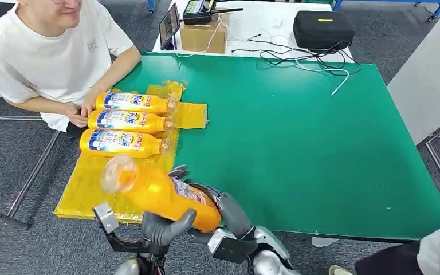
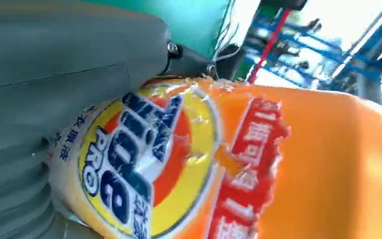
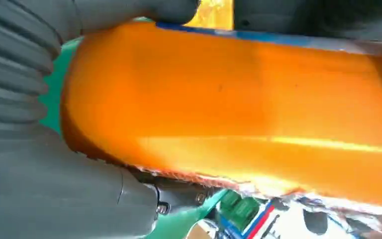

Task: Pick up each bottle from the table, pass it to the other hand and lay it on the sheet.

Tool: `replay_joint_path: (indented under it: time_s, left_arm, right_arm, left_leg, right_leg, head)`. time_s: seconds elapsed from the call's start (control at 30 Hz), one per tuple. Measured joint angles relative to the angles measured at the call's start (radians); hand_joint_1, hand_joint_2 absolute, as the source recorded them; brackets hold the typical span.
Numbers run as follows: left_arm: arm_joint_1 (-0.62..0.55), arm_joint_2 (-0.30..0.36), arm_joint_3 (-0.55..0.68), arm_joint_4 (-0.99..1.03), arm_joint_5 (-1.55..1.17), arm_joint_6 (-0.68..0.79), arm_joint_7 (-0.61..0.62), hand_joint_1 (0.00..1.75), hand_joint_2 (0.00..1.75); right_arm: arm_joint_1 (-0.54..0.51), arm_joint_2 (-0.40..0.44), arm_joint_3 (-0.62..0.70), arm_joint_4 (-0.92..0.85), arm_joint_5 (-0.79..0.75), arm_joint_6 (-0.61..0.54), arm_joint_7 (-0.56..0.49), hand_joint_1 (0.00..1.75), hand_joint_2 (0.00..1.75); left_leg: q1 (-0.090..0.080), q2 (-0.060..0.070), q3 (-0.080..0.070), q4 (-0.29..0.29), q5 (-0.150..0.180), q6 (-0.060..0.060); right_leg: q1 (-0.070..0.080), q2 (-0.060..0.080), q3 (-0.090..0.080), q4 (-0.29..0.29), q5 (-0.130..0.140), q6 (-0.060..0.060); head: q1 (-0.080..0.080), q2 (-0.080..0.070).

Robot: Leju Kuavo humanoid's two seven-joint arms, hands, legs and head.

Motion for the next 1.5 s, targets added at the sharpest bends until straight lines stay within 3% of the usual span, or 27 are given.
replay_joint_path:
  time_s: [0.53, 0.83, 1.37, 1.5]
  left_arm:
    - [-0.040, -0.015, 0.034, 0.007, -0.036, 0.116, 0.101, 1.75, 1.75]
    - [-0.083, 0.020, 0.120, 0.042, -0.350, 0.357, 0.086, 1.75, 1.75]
    - [-0.131, 0.045, 0.195, 0.139, -0.407, 0.360, 0.081, 1.75, 1.75]
    - [-0.156, 0.061, 0.198, 0.167, -0.651, 0.506, 0.110, 1.75, 1.75]
  right_arm:
    - [0.109, 0.038, -0.068, -0.050, -0.079, -0.206, -0.080, 0.00, 0.00]
    - [0.122, 0.092, -0.126, -0.093, -0.129, -0.302, -0.142, 0.00, 0.00]
    - [0.123, 0.101, -0.163, -0.113, -0.136, -0.315, -0.149, 0.00, 0.00]
    - [0.123, 0.101, -0.178, -0.113, -0.133, -0.332, -0.153, 0.00, 0.00]
  left_leg:
    - [0.000, 0.000, -0.001, 0.000, 0.000, 0.000]
    - [0.000, 0.001, -0.001, 0.000, 0.000, 0.000]
    - [0.000, 0.001, -0.001, 0.000, 0.000, 0.000]
    - [0.000, 0.001, -0.001, 0.000, 0.000, 0.000]
  right_leg:
    - [0.000, 0.000, 0.000, 0.000, 0.000, 0.000]
    - [0.000, 0.000, -0.001, 0.000, 0.000, 0.000]
    - [0.000, 0.000, -0.001, 0.000, 0.000, 0.000]
    - [0.000, 0.000, -0.001, 0.000, 0.000, 0.000]
  head:
    - [0.000, 0.000]
    - [0.000, 0.000]
    - [0.000, 0.000]
    - [0.000, 0.000]
